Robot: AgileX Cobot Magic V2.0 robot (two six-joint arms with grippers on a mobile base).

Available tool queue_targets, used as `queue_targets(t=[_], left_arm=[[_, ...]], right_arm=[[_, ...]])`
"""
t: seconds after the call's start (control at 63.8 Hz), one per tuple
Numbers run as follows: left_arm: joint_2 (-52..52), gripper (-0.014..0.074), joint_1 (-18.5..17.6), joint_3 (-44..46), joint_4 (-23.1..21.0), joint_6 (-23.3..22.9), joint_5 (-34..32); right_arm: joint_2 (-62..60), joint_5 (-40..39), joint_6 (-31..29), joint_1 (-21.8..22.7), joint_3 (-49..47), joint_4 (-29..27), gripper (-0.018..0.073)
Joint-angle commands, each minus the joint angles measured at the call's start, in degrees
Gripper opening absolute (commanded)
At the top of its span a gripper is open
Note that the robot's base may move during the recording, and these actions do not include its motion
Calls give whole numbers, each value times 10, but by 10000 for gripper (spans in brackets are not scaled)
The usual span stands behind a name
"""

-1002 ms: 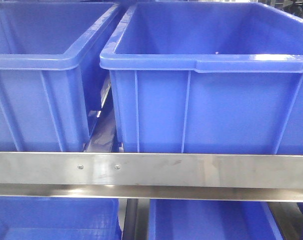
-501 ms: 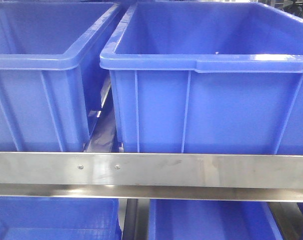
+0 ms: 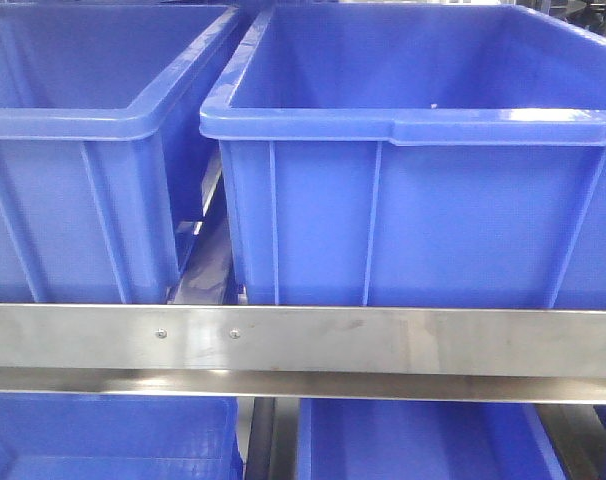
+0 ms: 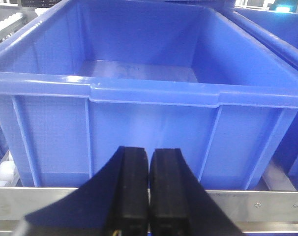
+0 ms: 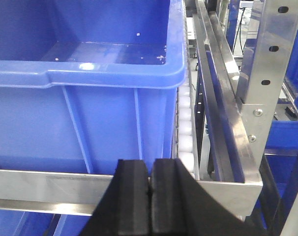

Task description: Sort and place red and blue blocks on shelf

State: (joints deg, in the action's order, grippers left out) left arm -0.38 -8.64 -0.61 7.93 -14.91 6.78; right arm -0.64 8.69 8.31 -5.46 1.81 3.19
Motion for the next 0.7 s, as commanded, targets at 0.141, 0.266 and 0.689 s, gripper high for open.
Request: queue_targets(t=[0.141,0.266,0.689], left_arm=[[-12,125,-4,-16,-4,0,-50],[-12,125,-4,-16,-4,0,-50],[-12,125,-4,-16,-4,0,-50]], right_arm=[[-9,-53,-6,3,0,1,57],[-9,-53,-6,3,0,1,57],[-9,-53,-6,3,0,1,57]])
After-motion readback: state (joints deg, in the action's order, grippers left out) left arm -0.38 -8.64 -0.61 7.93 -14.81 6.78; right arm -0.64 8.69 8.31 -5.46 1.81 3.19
